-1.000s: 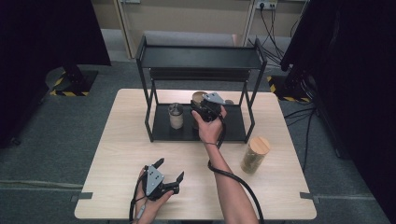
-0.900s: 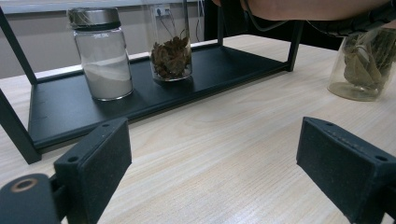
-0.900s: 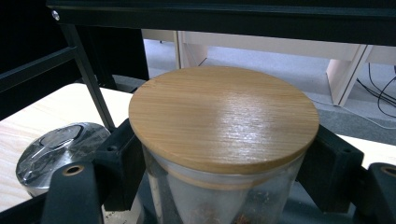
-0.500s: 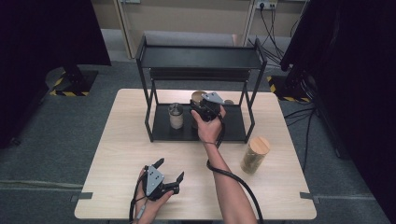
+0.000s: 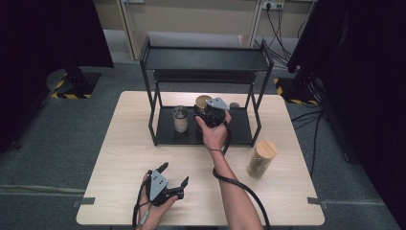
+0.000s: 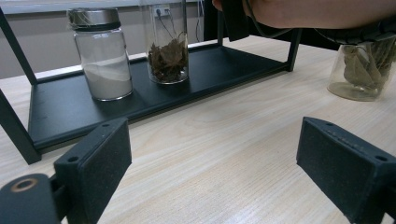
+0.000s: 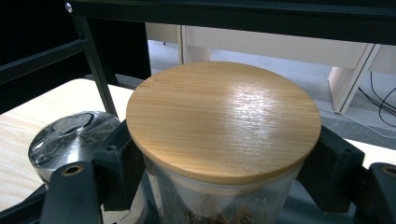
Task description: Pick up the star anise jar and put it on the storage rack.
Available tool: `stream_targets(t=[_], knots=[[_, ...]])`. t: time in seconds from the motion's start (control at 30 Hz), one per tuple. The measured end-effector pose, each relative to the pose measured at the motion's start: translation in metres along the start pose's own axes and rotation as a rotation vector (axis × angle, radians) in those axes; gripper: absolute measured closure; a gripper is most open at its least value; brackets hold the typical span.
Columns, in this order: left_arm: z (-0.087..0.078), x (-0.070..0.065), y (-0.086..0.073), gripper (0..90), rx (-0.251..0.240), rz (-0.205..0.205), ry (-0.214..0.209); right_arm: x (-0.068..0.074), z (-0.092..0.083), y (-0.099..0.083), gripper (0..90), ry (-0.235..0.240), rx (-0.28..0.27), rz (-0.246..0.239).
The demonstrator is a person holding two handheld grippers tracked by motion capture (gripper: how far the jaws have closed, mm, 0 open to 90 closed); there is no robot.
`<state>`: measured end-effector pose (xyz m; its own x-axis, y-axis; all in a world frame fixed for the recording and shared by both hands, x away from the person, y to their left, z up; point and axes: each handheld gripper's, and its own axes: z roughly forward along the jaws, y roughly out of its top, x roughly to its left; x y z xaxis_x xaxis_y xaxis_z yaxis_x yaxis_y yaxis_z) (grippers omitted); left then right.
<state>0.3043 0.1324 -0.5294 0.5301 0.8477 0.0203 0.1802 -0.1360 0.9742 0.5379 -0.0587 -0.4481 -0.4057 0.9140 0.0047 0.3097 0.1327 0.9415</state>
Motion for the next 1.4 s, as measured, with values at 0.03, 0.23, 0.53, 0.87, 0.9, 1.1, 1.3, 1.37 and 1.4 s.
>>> stream_targets(t=[0.03,0.23,0.53,0.87,0.9,1.1,1.3,1.37,1.4], knots=[[0.0,0.0,0.0,9.5,0.0,-0.002,0.0,0.0,0.0,0.0,25.2,0.001,0.001,-0.001],[0.0,0.0,0.0,9.6,0.0,0.0,0.0,-0.001,0.0,-0.001,24.7,0.008,0.001,0.002],[0.0,0.0,0.0,9.5,0.0,-0.001,0.0,-0.001,-0.002,0.001,17.2,0.012,0.007,-0.002],[0.0,0.0,0.0,9.5,0.001,-0.003,0.0,-0.003,-0.007,0.002,6.6,0.048,0.011,0.039],[0.0,0.0,0.0,9.5,0.001,-0.003,0.0,-0.003,-0.008,0.002,6.3,0.052,0.008,0.039],[0.0,0.0,0.0,9.5,0.0,0.003,0.002,-0.001,-0.014,0.001,5.1,0.072,0.01,0.037],[0.0,0.0,0.0,9.5,0.0,0.0,0.003,-0.002,-0.02,0.0,4.1,0.078,0.007,0.029],[0.0,0.0,0.0,9.5,-0.002,-0.001,0.004,-0.003,-0.022,-0.001,3.9,0.082,0.008,0.03],[0.0,0.0,0.0,9.5,-0.002,0.0,0.003,-0.003,-0.023,-0.001,3.8,0.083,0.006,0.026]])
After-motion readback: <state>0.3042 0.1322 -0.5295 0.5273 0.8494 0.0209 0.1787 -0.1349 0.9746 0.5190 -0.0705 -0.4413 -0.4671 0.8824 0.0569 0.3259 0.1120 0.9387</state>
